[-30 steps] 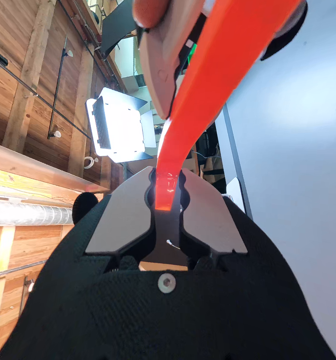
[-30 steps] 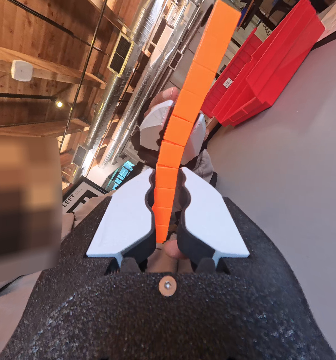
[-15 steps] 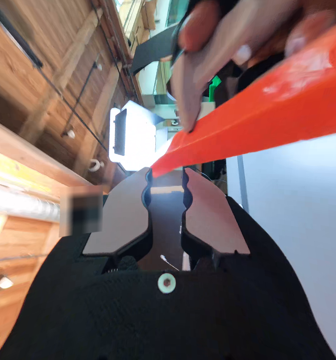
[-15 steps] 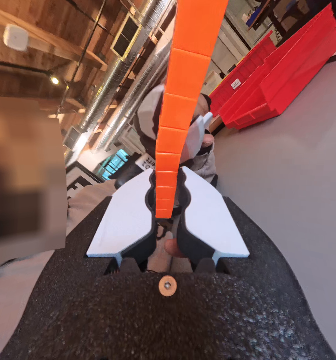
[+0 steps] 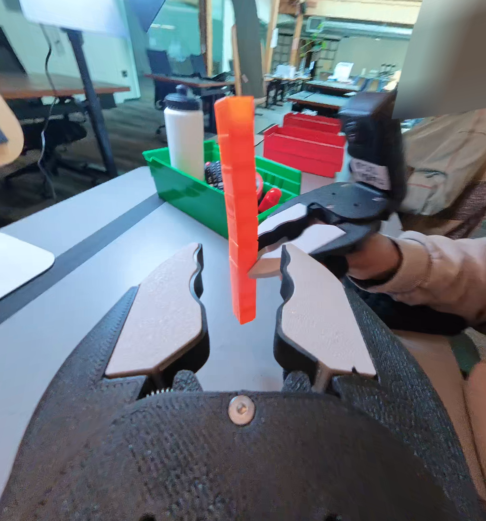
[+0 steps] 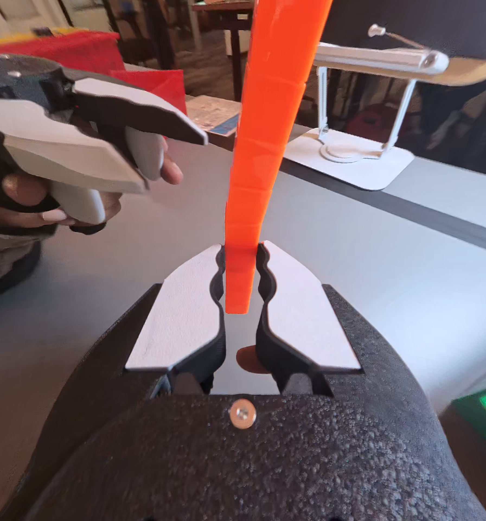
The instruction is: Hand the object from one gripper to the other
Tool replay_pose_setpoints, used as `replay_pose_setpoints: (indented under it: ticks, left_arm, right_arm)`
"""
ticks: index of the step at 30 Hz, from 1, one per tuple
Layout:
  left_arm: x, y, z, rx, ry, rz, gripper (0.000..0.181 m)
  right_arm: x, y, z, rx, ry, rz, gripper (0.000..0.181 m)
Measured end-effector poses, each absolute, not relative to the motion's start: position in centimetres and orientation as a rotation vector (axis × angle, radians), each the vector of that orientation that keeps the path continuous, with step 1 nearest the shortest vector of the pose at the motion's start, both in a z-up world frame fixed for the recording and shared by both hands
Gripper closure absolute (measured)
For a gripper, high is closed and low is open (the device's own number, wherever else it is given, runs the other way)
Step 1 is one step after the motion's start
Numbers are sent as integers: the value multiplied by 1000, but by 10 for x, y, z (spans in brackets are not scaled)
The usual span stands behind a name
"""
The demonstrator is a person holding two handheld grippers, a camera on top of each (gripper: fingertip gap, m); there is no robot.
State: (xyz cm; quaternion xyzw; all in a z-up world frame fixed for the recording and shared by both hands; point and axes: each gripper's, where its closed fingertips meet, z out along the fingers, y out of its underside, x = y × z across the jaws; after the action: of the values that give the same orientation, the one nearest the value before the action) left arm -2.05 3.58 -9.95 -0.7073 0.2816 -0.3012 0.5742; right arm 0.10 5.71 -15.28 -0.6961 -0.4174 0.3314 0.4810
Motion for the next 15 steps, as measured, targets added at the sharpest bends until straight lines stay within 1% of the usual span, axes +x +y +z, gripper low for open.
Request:
replay_pose_setpoints:
  ticks: [1, 3, 6, 10, 12, 14, 15]
  left_arm:
    - [-17, 42, -105, -1676, 640, -677, 127]
    - [-14, 52, -112, -1687, 620, -618, 133]
    - [-11, 51, -112, -1650, 694, -630, 157]
    - [-19, 38, -100, -1568, 781, -788, 158]
    - [-24, 25, -89, -1468, 850, -907, 158]
    - [-28, 1, -75, -1332, 949, -1112, 158]
    - [-32, -9, -67, -1267, 960, -1204, 159]
  right_arm:
    - [-1, 57, -155, -1680, -1036, 741, 161]
    - [-9, 54, -159, -1654, -1072, 659, 161]
    - [-16, 49, -159, -1584, -1116, 560, 160]
    - [-21, 33, -146, -1447, -1197, 653, 158]
    - [-25, 11, -138, -1352, -1310, 828, 137]
    - [-21, -12, -135, -1319, -1406, 1078, 124]
    - [-18, -23, -133, -1285, -1452, 1195, 122]
